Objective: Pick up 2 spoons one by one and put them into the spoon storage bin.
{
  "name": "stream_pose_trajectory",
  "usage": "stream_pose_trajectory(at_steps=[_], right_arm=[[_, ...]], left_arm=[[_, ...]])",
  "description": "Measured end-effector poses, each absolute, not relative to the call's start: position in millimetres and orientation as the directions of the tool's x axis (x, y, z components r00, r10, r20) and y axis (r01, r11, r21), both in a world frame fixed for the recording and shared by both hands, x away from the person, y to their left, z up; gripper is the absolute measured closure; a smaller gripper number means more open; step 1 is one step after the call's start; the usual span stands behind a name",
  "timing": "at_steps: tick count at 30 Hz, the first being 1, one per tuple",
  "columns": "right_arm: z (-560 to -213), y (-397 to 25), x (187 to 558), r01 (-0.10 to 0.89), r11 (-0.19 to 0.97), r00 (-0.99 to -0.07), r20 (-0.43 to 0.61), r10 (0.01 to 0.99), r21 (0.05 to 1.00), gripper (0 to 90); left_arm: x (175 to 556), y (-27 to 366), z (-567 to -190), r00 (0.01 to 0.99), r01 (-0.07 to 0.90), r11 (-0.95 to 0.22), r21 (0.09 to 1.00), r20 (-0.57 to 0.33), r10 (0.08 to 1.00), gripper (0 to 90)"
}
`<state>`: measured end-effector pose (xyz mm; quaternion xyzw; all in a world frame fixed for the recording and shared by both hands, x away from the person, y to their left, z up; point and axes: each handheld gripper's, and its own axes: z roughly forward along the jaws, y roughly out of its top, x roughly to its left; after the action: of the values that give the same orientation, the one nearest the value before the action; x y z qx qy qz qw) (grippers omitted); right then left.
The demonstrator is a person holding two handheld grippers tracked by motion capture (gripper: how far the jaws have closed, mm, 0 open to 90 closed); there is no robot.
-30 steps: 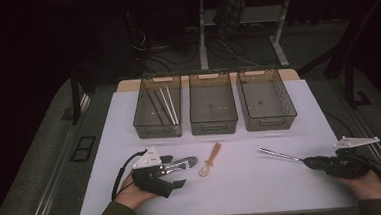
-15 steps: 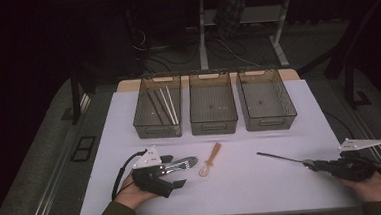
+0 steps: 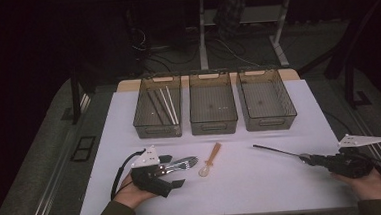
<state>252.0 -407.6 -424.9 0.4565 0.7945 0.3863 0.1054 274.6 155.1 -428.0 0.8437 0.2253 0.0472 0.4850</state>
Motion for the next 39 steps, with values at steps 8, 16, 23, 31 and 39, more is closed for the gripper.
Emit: stream_pose_trajectory(at_steps=[8, 16, 23, 31, 39], right_arm=[[-416, -401, 254, 0.621, 0.266, -0.555, 0.175, 0.813, 0.737, 87.6], [-409, -395, 257, 0.618, 0.238, -0.539, 0.183, 0.823, 0.749, 87.6], [-396, -386, 267, 0.603, 0.213, -0.522, 0.179, 0.834, 0.769, 87.5], [-380, -366, 285, 0.574, 0.207, -0.533, 0.17, 0.829, 0.792, 87.5], [-374, -349, 301, 0.561, 0.211, -0.53, 0.151, 0.835, 0.8, 87.5]], left_arm=[[276, 155, -431, 0.894, 0.344, -0.443, 0.828, -0.145, 0.423, 0.5], [277, 156, -431, 0.89, 0.349, -0.43, 0.833, -0.151, 0.43, 0.0], [279, 155, -433, 0.891, 0.34, -0.438, 0.832, -0.136, 0.433, 0.0], [279, 154, -433, 0.887, 0.338, -0.439, 0.833, -0.126, 0.444, 0.2], [276, 153, -432, 0.89, 0.329, -0.439, 0.836, -0.12, 0.44, 0.5]])
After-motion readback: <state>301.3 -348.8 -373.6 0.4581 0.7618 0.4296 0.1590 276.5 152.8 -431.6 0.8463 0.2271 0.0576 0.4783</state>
